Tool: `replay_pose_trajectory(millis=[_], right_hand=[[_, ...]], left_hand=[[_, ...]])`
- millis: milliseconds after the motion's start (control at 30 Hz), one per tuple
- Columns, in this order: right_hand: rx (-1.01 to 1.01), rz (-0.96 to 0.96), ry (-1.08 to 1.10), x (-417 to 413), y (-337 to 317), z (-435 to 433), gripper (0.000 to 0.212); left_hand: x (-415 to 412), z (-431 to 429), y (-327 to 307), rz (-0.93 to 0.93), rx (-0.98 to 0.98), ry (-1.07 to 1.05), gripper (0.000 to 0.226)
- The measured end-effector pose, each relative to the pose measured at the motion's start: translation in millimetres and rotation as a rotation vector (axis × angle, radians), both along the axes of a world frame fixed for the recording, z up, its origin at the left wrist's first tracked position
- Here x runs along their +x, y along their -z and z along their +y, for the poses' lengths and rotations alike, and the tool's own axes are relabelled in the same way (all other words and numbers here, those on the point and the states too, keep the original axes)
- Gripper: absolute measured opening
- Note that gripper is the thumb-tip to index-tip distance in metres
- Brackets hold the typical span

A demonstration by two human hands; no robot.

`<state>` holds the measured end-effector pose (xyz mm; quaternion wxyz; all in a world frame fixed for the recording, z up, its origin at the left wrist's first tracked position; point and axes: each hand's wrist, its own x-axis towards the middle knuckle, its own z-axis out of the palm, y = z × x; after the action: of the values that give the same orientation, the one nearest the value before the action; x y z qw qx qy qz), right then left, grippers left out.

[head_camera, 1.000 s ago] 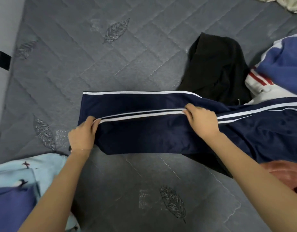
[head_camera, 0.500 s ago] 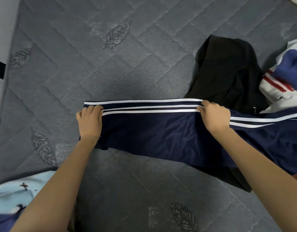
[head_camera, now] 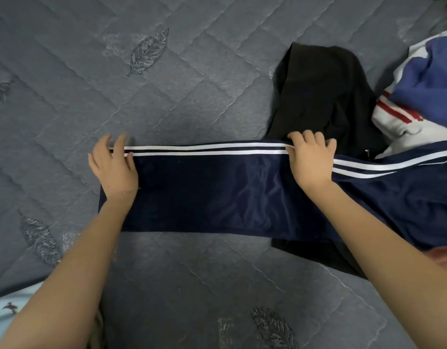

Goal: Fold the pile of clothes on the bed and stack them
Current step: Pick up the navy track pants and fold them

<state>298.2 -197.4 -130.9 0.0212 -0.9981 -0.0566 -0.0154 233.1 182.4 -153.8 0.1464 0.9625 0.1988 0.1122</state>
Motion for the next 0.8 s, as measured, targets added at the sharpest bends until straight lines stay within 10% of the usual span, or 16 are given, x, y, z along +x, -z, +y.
replay_pose_trajectory(millis=[233, 567, 800], right_hand=[[0.182, -0.098, -0.342, -42, 1, 4, 0.042], [0.103, 0.568, -0.348, -118, 27, -17, 0.068], [0.168, 0.206, -0.114, -88, -15, -70, 0.048]], left_hand=[[-49, -47, 17, 0.484, -0.053, 0.298, 0.064], [-96, -63, 16, 0.788, -0.043, 0.045, 0.078], [-77, -153, -11, 0.633, -0.074, 0.182, 0.073]])
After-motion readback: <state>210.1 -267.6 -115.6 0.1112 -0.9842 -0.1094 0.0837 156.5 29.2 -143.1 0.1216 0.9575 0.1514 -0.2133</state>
